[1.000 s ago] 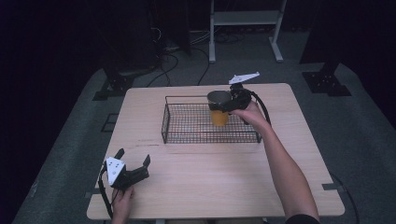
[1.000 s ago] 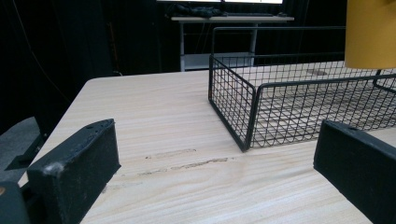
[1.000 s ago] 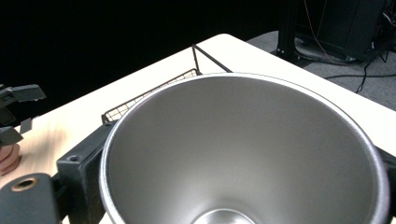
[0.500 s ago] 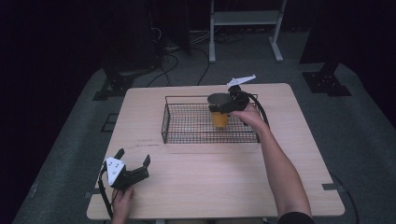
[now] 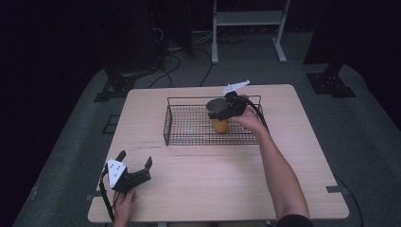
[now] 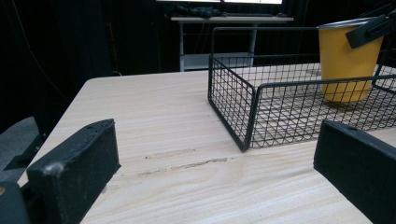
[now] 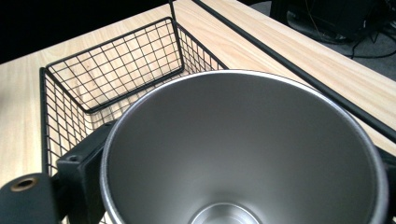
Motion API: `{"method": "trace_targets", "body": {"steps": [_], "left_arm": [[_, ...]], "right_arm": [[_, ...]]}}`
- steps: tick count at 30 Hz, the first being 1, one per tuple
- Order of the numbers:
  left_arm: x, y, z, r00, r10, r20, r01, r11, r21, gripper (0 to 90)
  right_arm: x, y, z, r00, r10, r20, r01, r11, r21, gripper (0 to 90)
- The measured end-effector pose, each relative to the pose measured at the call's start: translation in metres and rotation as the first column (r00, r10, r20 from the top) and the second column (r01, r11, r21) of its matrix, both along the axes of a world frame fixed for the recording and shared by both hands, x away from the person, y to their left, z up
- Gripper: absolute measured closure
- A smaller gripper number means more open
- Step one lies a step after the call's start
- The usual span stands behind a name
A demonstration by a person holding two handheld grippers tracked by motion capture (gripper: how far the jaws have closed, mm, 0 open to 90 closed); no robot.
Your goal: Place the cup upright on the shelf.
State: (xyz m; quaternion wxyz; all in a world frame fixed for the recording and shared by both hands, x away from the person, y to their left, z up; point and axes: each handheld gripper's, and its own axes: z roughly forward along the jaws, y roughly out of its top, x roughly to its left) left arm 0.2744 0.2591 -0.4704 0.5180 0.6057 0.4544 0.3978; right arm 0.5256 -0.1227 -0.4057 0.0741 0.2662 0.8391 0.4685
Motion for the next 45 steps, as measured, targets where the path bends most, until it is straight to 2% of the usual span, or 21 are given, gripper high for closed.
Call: {"method": "trace_targets", "body": {"steps": [10, 19, 28, 45], "left_arm": [[0.0001, 0.0000, 0.0000, 1.0000, -0.001, 0.000, 0.001, 1.0000, 0.002, 0.0], [0.0001, 0.0000, 0.0000, 1.0000, -0.001, 0.000, 0.001, 1.0000, 0.002, 0.0], [0.0001, 0.0000, 0.0000, 1.0000, -0.001, -0.001, 0.001, 1.0000, 0.002, 0.0], [0.0005, -0.0008, 0.0000, 1.0000, 0.004, -0.002, -0.004, 1.0000, 0.007, 0.0]], "right_arm": [[-0.0002, 0.0051, -0.0068, 0.9999, 0.010, 0.007, -0.010, 0.999, -0.036, 8.0], [-0.0017, 0.0056, -0.0081, 0.9995, 0.019, 0.025, -0.018, 0.999, -0.038, 7.9], [-0.0029, 0.0030, -0.0101, 0.9992, 0.015, 0.036, -0.015, 1.000, -0.010, 6.5], [-0.0062, -0.0029, -0.0086, 0.9990, -0.002, 0.044, 0.002, 1.000, 0.005, 2.2]]}}
